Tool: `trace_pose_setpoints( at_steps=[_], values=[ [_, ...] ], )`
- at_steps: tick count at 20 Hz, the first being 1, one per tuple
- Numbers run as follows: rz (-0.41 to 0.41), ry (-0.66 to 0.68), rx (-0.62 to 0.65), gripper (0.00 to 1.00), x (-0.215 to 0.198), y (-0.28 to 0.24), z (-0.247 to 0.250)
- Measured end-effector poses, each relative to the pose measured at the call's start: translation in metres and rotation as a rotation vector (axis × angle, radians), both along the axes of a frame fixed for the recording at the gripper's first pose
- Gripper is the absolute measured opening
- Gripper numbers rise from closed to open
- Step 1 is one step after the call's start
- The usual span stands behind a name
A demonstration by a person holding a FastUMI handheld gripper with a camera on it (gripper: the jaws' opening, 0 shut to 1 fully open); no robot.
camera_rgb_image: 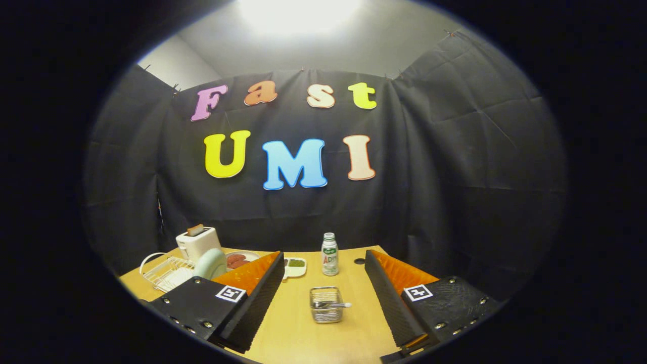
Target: Take the plate from the dish rack, then take the spoon from the basket and place it into the plate.
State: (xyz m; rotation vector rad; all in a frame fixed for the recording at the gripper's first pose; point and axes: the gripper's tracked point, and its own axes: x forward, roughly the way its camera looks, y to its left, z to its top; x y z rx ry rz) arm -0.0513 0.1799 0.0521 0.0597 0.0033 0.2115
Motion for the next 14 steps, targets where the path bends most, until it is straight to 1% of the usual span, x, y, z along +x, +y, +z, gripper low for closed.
trace_pose_setpoints(
  at_steps=[4,8,12,14],
  values=[
    [0.054,0.029,0.024,0.98,0.005,0.088,0.004],
    [0.100,0.084,0.054,0.98,0.021,0.161,-0.010],
    [0.149,0.194,0.072,0.98,0.042,0.215,-0.045],
    [0.154,0.257,0.058,0.98,0.053,0.234,-0.066]
  ],
)
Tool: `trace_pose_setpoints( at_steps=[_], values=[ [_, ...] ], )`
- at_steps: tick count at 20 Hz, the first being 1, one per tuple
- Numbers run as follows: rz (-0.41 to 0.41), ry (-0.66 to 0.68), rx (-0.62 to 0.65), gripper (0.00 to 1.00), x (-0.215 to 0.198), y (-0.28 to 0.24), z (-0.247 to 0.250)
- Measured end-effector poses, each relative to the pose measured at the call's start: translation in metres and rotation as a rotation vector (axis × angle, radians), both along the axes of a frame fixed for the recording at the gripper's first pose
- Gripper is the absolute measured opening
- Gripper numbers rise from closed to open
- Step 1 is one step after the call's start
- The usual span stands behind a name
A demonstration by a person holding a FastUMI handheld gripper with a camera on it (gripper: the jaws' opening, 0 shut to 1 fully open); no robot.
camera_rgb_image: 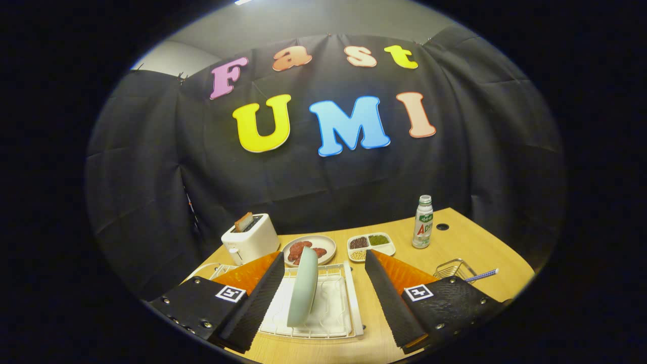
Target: Take the plate from the dish rack, then take the spoon from the basket and place it into the plate.
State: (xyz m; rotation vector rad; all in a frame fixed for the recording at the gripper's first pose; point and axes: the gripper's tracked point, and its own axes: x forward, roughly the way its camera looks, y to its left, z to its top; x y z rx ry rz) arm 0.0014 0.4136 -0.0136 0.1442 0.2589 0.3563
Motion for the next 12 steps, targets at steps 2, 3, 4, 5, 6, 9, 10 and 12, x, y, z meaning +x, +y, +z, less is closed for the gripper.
trace_pose_setpoints(
  at_steps=[2,3,4,5,6,9,10,12],
  values=[
    [0.010,0.051,-0.003,0.98,0.013,0.020,-0.017],
    [0.021,0.078,-0.001,0.98,0.018,0.031,-0.026],
    [0.029,0.101,-0.002,0.98,0.024,0.042,-0.033],
    [0.034,0.126,-0.003,0.97,0.031,0.050,-0.043],
    [0.037,0.159,-0.005,0.92,0.037,0.058,-0.053],
    [0.027,0.255,-0.004,0.80,0.049,0.072,-0.080],
    [0.012,0.283,-0.008,0.80,0.053,0.072,-0.086],
    [0.000,0.328,-0.014,0.70,0.057,0.076,-0.097]
  ],
)
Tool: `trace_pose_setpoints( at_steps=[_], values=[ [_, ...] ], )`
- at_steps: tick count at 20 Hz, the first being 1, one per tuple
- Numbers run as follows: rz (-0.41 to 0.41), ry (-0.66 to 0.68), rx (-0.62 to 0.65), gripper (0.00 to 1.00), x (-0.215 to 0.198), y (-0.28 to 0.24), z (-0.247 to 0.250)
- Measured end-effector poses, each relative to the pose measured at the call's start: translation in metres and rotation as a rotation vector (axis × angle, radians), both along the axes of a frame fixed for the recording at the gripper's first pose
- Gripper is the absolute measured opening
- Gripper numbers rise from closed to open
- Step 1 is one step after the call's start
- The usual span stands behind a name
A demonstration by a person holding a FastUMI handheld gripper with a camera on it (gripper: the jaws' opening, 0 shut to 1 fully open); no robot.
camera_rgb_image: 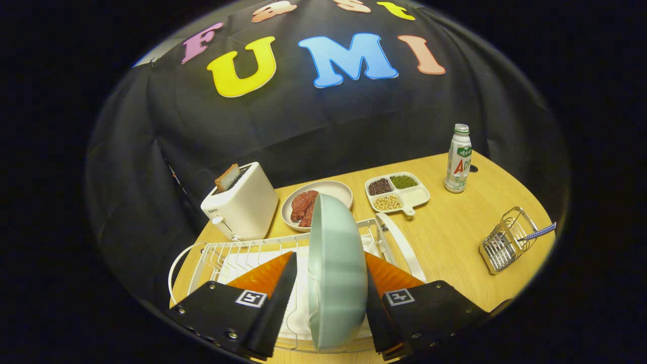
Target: Take the plate from the dish rack, then take the spoon from the basket and place it into the plate.
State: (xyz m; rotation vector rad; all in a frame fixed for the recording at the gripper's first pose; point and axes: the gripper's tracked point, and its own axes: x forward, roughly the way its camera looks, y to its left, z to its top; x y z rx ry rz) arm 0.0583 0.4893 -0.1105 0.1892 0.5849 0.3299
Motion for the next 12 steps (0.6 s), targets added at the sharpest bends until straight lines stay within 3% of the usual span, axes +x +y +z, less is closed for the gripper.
trace_pose_setpoints(
  at_steps=[2,3,7,12],
  values=[
    [-0.016,0.030,-0.026,0.58,0.005,-0.002,-0.007],
    [-0.040,0.032,-0.067,0.41,0.004,-0.009,-0.008],
    [-0.100,0.010,-0.229,0.32,0.004,-0.020,-0.004],
    [-0.114,-0.049,-0.449,0.32,-0.004,-0.004,0.007]
  ],
)
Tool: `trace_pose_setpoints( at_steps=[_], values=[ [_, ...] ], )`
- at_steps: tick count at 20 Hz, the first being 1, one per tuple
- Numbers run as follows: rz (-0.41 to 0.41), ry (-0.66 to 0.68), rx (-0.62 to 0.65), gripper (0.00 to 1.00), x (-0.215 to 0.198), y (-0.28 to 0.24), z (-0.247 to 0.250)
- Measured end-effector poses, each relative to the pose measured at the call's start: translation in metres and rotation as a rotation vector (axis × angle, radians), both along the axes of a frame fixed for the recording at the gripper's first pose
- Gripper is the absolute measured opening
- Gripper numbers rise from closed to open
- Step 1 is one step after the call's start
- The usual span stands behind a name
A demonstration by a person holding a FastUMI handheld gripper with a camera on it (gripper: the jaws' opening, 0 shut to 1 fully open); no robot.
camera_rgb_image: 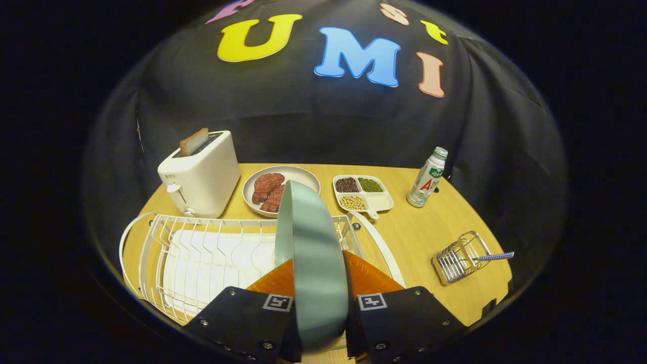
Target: Take the plate from the dish rack, then take the spoon from the basket and place it into the plate.
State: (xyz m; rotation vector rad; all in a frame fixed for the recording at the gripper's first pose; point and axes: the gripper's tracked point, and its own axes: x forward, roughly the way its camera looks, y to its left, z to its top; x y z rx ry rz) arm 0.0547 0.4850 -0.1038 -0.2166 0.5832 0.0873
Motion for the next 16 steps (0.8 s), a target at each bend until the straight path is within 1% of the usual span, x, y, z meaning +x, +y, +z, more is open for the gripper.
trace_pose_setpoints(
  at_steps=[3,6,8,9,13,16],
  values=[
    [0.003,-0.038,-0.143,0.32,-0.005,0.012,0.008],
    [0.024,-0.095,-0.268,0.32,-0.009,0.020,0.025],
    [0.046,-0.141,-0.317,0.32,-0.012,0.022,0.042],
    [0.045,-0.133,-0.330,0.28,-0.014,0.020,0.041],
    [0.010,-0.103,-0.261,0.28,-0.018,0.010,0.036],
    [-0.016,-0.093,-0.233,0.28,-0.016,0.003,0.039]
  ],
)
